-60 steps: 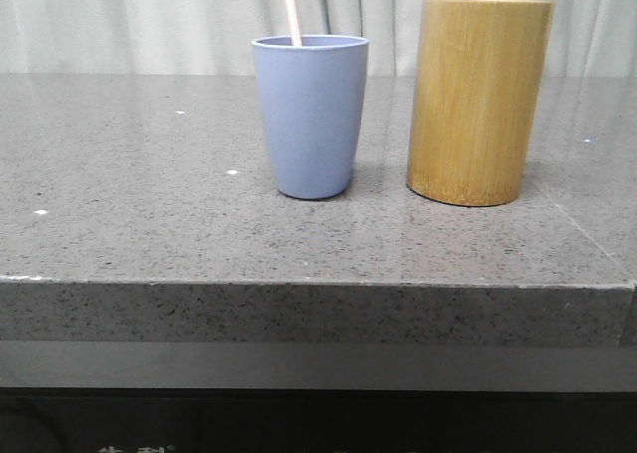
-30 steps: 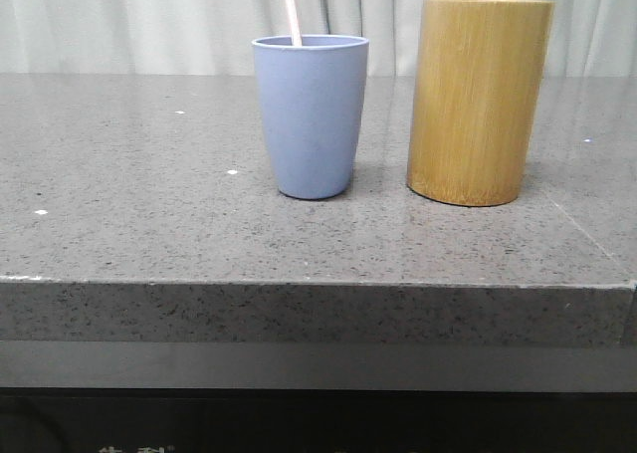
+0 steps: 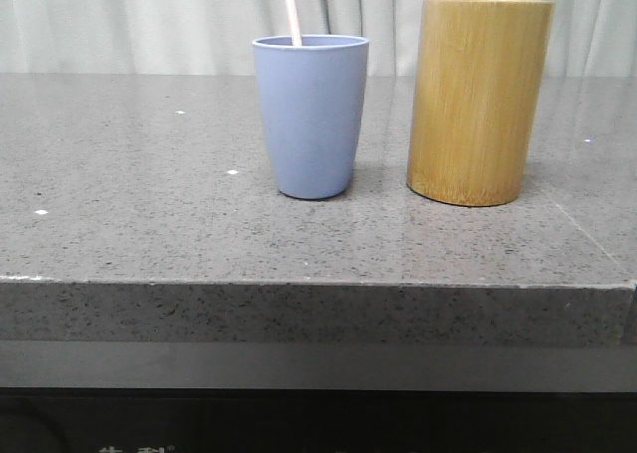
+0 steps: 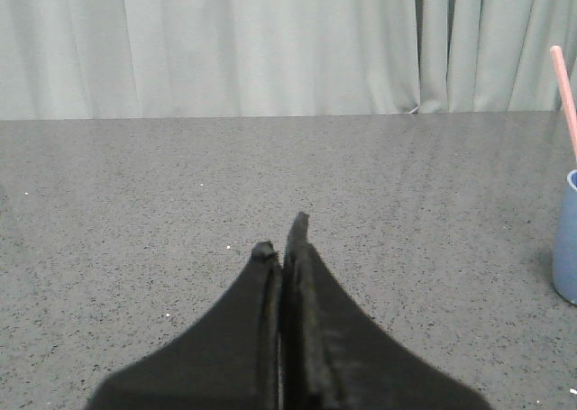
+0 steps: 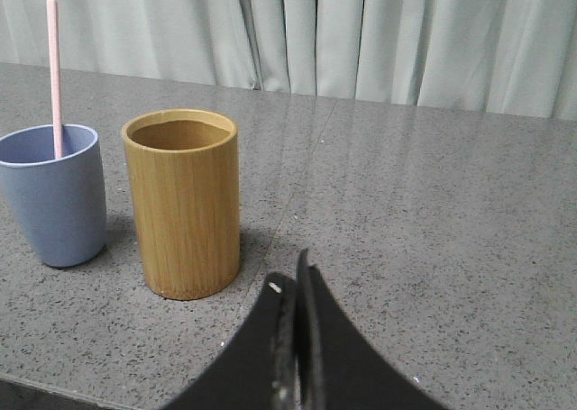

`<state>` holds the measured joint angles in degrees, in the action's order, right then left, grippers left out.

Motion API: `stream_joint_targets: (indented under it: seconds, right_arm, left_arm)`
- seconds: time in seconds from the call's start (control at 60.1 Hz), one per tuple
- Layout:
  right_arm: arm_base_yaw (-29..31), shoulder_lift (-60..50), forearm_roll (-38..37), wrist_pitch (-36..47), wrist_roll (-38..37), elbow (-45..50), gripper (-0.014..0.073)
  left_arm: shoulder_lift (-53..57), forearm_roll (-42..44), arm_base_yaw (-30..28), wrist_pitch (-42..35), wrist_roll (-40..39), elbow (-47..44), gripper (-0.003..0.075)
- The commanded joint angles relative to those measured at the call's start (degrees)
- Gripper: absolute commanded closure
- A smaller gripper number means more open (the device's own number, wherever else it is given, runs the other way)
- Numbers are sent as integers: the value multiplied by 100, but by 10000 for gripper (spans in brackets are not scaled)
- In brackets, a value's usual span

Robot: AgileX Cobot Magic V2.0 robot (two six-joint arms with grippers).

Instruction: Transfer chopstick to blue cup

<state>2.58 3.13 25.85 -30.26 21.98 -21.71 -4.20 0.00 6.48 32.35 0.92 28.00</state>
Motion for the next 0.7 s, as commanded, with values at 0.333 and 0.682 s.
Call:
stream_joint_targets:
  seconds: [0.333,0.682]
  right_arm:
    - [-17,60,111,466,60,-135,672]
    - [-17,60,111,466,60,-135,672]
  left_arm:
    - [-71,-46,-24,-486,-47,128,739]
    - [619,-350,-279,-1306,-47,-845,739]
